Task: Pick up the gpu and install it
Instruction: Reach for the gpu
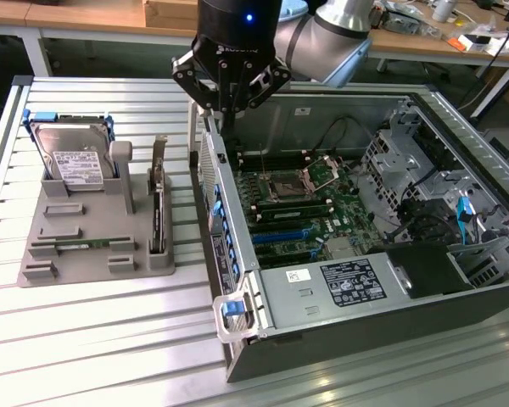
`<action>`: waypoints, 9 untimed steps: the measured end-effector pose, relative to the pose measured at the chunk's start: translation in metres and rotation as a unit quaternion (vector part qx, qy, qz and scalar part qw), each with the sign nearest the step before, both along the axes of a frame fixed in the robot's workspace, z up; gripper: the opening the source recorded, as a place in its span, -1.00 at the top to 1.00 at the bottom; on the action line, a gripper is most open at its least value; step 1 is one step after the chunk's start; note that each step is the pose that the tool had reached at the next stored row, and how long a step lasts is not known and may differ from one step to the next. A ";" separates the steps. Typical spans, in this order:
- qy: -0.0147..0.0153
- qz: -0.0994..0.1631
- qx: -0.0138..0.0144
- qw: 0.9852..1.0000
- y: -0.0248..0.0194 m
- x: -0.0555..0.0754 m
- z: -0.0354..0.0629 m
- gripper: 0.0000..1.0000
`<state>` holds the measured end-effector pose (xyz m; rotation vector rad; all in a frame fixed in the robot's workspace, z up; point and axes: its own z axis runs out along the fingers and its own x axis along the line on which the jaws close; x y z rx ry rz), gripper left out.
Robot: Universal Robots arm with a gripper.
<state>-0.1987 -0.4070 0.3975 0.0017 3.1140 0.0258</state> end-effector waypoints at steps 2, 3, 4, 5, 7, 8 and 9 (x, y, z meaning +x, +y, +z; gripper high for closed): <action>0.000 0.000 0.000 1.000 0.0000 -0.001 0.0000 0.79; 0.000 0.000 0.000 1.000 0.0000 -0.002 0.0000 0.79; 0.000 0.000 0.000 1.000 0.0000 -0.002 0.0000 0.79; 0.000 0.000 0.000 1.000 0.0000 -0.003 0.0000 0.79; 0.000 0.000 0.000 1.000 0.0000 -0.005 0.0000 0.79; 0.000 0.000 0.000 1.000 0.0000 -0.006 0.0000 0.79; 0.000 0.000 0.000 1.000 0.0000 -0.008 0.0000 0.79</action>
